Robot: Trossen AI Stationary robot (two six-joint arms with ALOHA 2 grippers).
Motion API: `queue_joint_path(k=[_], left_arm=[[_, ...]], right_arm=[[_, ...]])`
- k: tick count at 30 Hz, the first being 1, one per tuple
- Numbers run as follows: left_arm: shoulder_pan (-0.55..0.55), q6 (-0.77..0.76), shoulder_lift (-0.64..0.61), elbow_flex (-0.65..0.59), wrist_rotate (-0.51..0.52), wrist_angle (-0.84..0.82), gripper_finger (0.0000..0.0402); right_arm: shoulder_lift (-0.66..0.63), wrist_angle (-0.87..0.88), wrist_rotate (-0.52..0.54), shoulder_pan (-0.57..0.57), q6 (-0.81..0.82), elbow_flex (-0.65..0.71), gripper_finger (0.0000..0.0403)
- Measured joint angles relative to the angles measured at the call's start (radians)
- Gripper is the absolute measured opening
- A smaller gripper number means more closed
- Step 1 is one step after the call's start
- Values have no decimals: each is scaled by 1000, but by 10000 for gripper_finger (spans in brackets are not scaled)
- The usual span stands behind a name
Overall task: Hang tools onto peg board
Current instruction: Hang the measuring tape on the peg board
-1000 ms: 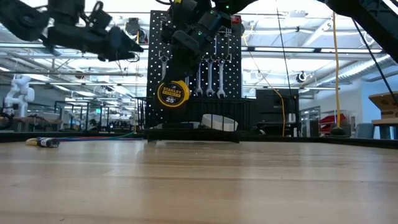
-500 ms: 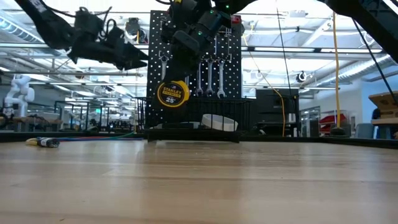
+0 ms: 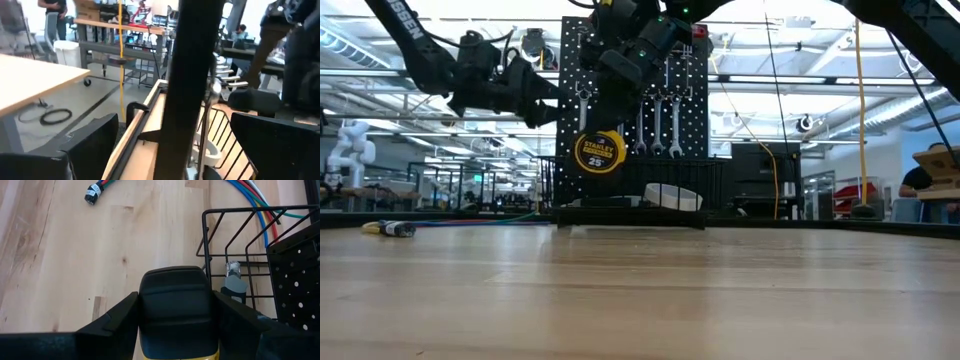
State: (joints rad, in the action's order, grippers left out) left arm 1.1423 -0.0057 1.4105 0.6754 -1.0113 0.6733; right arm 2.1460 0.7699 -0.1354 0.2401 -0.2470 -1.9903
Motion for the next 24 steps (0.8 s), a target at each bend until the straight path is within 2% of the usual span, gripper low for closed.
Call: queue_joint_path(k=[8,14,18,24], left_arm=[[0,-20,0,0,81,2,389],[-11,60,0,0,80,1,383],[-33,121,0,0,77,0,340],[-65,165,-1,0,73,-2,223]], right_arm=[[0,7,2,0,-7,0,210],[0,4,-2,2,-9,0,210],[0,3,-2,2,-9,0,210],[0,3,-4,6,-9,0,210]])
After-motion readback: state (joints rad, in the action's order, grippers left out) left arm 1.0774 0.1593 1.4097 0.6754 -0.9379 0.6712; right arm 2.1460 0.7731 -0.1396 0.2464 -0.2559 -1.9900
